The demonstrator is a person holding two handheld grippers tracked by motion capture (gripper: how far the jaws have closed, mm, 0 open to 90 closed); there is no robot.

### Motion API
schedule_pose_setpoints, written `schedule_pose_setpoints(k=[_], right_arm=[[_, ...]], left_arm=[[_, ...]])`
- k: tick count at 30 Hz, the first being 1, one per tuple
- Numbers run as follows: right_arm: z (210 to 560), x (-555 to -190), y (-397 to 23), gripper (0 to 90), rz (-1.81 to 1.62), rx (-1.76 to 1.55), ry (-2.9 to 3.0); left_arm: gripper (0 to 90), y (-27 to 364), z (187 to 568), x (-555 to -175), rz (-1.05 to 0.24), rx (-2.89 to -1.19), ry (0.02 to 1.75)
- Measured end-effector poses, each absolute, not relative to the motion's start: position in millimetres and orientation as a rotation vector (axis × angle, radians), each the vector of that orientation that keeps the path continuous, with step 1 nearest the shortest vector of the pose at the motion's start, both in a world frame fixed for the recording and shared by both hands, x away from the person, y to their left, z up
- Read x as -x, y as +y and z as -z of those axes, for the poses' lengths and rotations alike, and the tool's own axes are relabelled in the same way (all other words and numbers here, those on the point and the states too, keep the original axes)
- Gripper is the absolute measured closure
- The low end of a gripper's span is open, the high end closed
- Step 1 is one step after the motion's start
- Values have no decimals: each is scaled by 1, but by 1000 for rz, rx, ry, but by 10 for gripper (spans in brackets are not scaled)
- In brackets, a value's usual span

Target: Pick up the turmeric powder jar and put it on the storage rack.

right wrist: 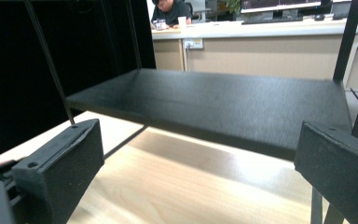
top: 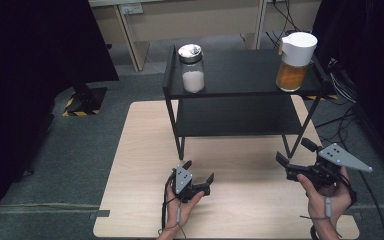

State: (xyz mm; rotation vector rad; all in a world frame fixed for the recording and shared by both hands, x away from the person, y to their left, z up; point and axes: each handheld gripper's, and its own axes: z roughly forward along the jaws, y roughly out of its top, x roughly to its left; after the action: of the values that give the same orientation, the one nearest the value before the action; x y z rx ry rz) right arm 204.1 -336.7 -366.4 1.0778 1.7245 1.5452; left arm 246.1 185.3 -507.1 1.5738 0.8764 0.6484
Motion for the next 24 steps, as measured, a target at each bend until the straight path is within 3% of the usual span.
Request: schedule_pose_setpoints(k=[24], right_arm=[[412,-200,-339,16,-1500,-1180,1791]], left_arm=[[62,185,507,-246,-652,-1573,876]])
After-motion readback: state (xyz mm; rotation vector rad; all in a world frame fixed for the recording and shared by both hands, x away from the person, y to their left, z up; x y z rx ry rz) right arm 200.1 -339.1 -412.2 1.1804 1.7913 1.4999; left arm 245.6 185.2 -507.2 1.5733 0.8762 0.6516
